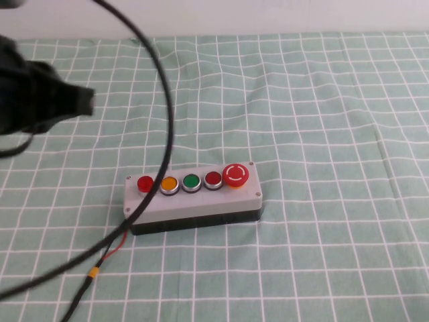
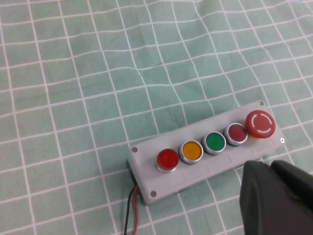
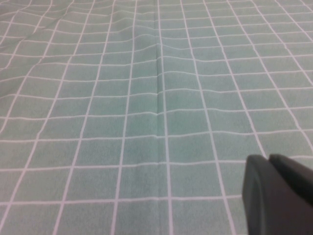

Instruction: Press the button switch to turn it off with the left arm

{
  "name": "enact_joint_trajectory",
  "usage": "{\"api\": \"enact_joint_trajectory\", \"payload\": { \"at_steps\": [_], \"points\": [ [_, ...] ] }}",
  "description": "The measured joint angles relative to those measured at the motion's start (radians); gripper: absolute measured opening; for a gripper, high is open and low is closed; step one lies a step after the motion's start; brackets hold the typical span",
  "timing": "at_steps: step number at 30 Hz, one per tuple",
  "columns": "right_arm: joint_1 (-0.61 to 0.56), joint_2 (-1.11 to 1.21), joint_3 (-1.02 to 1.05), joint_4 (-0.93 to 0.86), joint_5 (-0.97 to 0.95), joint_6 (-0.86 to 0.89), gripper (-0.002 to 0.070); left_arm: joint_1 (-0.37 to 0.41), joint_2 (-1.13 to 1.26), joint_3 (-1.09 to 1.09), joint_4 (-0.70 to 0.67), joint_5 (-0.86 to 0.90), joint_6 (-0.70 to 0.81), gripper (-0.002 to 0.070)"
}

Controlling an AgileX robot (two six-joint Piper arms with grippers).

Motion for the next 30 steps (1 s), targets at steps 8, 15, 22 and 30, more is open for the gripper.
{"api": "enact_joint_trajectory", "payload": {
  "at_steps": [8, 15, 22, 30],
  "points": [
    [0.000, 0.000, 0.000, 0.000, 0.000, 0.000, -0.0017, 0.000, -0.326, 0.176, 0.008, 0.064, -0.048, -0.0002],
    [0.000, 0.000, 0.000, 0.000, 0.000, 0.000, -0.0017, 0.000, -0.658, 0.381, 0.038, 0.080, -0.114, -0.0002],
    [0.000, 0.000, 0.000, 0.000, 0.000, 0.000, -0.0017, 0.000, -0.876, 0.515, 0.077, 0.078, -0.149, -0.0002],
    [0.000, 0.000, 0.000, 0.000, 0.000, 0.000, -0.0017, 0.000, -0.899, 0.526, 0.079, 0.071, -0.151, -0.0002]
  ]
}}
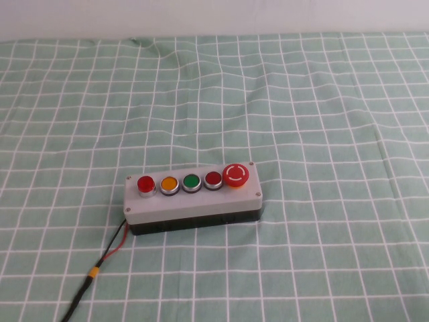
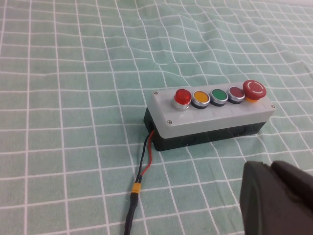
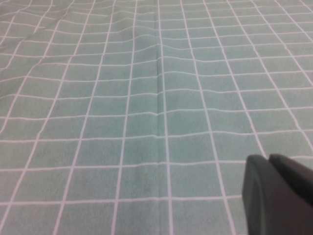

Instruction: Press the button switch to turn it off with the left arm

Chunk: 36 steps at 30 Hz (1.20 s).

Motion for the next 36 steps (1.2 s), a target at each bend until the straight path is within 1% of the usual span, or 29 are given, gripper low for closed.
{"api": "enact_joint_trajectory", "payload": {
  "at_steps": [19, 22, 24, 27, 32, 36],
  "points": [
    [0.000, 0.000, 0.000, 0.000, 0.000, 0.000, -0.0017, 0.000, 0.000, 0.000, 0.017, 0.000, 0.004, -0.0002],
    [0.000, 0.000, 0.000, 0.000, 0.000, 0.000, -0.0017, 0.000, -0.002, 0.017, 0.038, -0.030, 0.049, -0.0002],
    [0.000, 0.000, 0.000, 0.000, 0.000, 0.000, -0.0017, 0.002, -0.006, 0.050, 0.049, -0.088, 0.088, -0.0002],
    [0.000, 0.000, 0.000, 0.000, 0.000, 0.000, -0.0017, 0.033, -0.025, 0.138, 0.051, -0.221, 0.138, -0.0002],
    [0.000, 0.000, 0.000, 0.000, 0.000, 0.000, -0.0017, 0.114, -0.084, 0.345, 0.051, -0.541, 0.193, -0.0002],
    [0.000, 0.000, 0.000, 0.000, 0.000, 0.000, -0.0017, 0.188, -0.127, 0.509, 0.030, -0.749, 0.207, -0.0002]
  ]
}}
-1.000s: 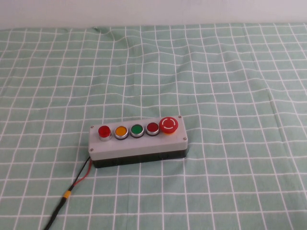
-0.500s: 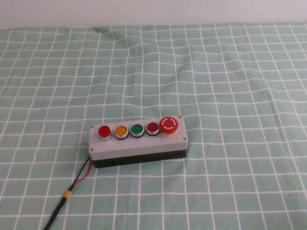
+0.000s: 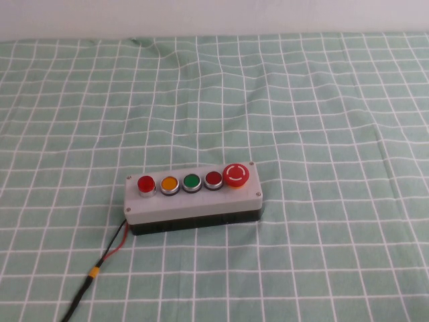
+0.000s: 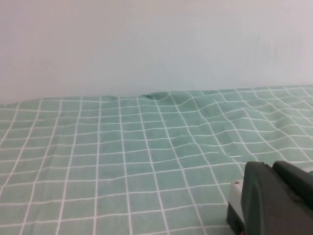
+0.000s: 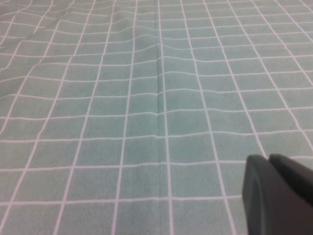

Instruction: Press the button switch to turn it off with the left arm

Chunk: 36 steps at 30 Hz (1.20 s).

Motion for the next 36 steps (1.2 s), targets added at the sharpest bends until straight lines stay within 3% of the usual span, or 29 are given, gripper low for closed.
{"api": "enact_joint_trajectory", "payload": {
  "at_steps": [5, 10, 21, 36],
  "points": [
    [0.000, 0.000, 0.000, 0.000, 0.000, 0.000, -0.0017, 0.075, -0.014, 0.151, -0.066, -0.141, 0.021, -0.0002],
    [0.000, 0.000, 0.000, 0.000, 0.000, 0.000, -0.0017, 0.090, -0.080, 0.249, -0.071, -0.159, 0.025, -0.0002],
    [0.000, 0.000, 0.000, 0.000, 0.000, 0.000, -0.0017, 0.090, -0.112, 0.268, -0.071, 0.092, 0.069, -0.0002],
    [0.000, 0.000, 0.000, 0.000, 0.000, 0.000, -0.0017, 0.090, -0.112, 0.268, -0.071, 0.099, 0.069, -0.0002]
  ]
}}
